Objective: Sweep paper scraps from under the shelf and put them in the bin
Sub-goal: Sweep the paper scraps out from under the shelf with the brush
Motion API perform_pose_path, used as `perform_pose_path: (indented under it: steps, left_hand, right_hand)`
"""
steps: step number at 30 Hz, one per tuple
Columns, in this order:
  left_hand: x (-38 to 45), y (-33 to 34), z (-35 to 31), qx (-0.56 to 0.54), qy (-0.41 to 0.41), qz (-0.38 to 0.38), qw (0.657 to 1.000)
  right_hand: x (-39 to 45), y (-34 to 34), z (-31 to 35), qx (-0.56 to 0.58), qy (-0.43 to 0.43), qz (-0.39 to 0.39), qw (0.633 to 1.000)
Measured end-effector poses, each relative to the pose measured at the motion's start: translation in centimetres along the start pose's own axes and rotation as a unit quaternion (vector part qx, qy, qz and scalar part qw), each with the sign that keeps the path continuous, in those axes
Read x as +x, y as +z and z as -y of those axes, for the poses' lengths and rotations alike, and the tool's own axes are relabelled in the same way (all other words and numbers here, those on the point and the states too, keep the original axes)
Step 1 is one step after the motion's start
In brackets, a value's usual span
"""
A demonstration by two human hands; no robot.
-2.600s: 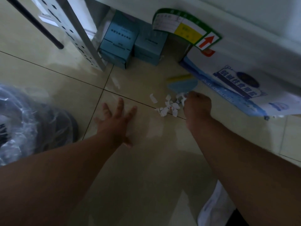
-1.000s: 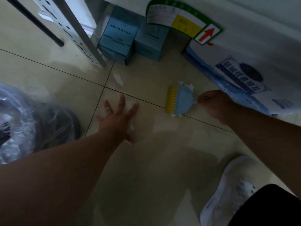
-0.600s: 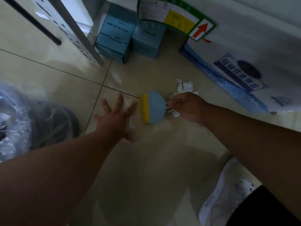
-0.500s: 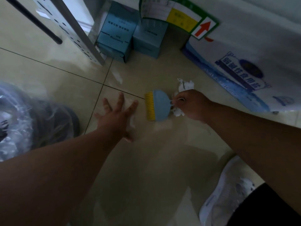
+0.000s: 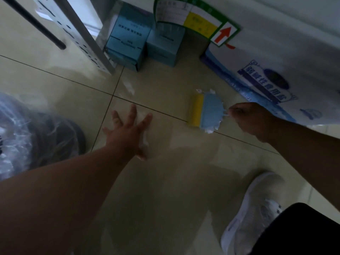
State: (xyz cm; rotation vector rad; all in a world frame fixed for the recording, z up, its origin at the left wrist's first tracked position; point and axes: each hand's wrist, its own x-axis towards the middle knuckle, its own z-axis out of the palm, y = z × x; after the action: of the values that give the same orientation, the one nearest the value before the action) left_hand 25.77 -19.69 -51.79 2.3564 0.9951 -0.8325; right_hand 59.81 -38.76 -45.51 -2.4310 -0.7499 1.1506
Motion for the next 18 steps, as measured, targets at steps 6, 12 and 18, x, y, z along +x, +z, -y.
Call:
perform_pose_path:
  steps: [6,12,18]
  left_hand:
    - [-0.3,-0.2,-0.1,0.001,-0.001,0.006,1.0]
    - [-0.3,-0.5,-0.2,-0.001,-0.001,0.014,1.0]
    - [-0.4,-0.7,-0.4,-0.005,0.0,0.012,1.0]
  right_hand:
    - [2.4,2.8,4.0,0.22,0.082,-0.044,0.971]
    - [1.8,5.0,3.4,0.097,0.153,-0.064,0.981]
    - [-1.7,4.6,-0.5,0.087,0.221,-0.072,0.969]
